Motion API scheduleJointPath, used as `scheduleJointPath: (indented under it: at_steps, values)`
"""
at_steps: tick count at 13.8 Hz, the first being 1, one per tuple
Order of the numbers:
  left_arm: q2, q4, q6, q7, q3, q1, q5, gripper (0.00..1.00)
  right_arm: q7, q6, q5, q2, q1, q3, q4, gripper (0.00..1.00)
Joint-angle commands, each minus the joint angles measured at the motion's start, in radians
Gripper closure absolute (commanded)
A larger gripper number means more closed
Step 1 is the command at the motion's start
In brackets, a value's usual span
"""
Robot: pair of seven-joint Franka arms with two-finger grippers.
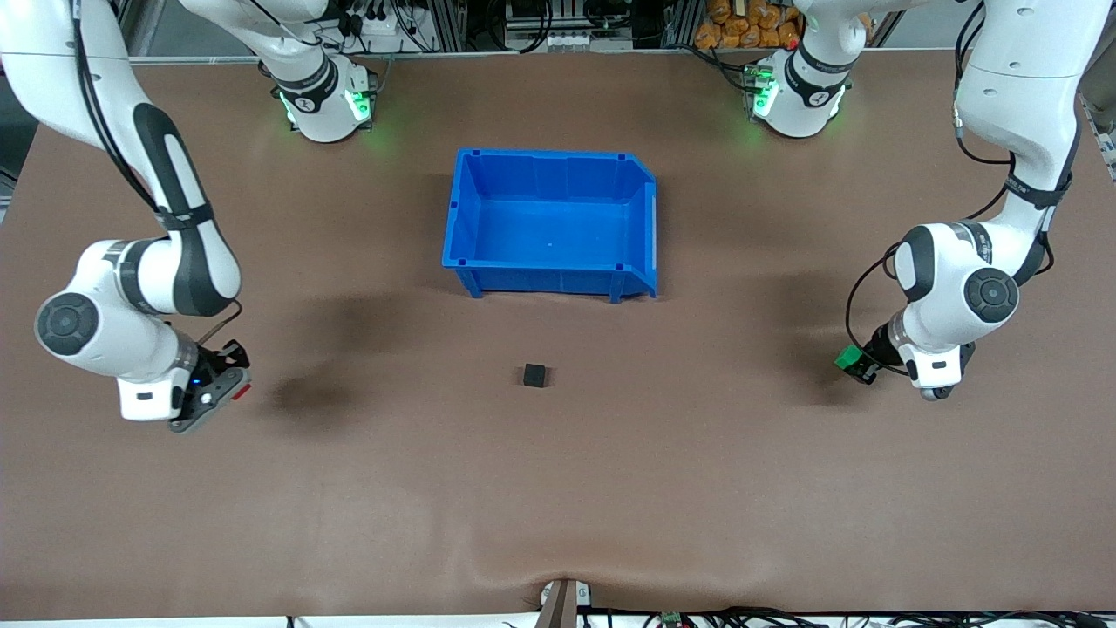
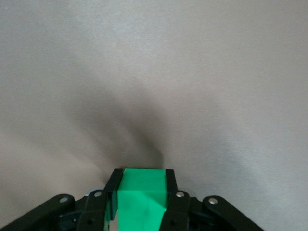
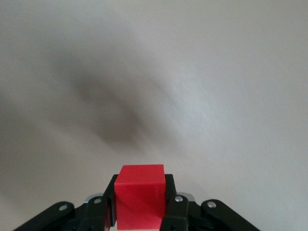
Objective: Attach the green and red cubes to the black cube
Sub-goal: 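Carry the red cube and green cube toward the black cube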
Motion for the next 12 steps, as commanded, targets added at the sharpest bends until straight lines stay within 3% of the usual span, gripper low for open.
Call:
scheduleJointPath:
  at_steps: [1, 7, 12]
  values:
    - [0.002, 0.034, 0.001, -0.065, -0.001, -0.011, 0.011, 1.0, -0.146, -0.01, -0.015, 0.057, 0.003, -0.003, 0.085, 1.0]
    - [-0.007, 0.078, -0.009, -0.194, -0.001, -0.078, 0.01, 1.0, -0.377, -0.01, -0.006, 0.074, 0.029, 0.001, 0.117, 1.0]
    - [-0.002, 0.184, -0.149, -0.355, -0.002, -0.156, 0.007, 1.0, -0.394, -0.014, -0.001, 0.072, 0.063, 0.006, 0.128, 1.0]
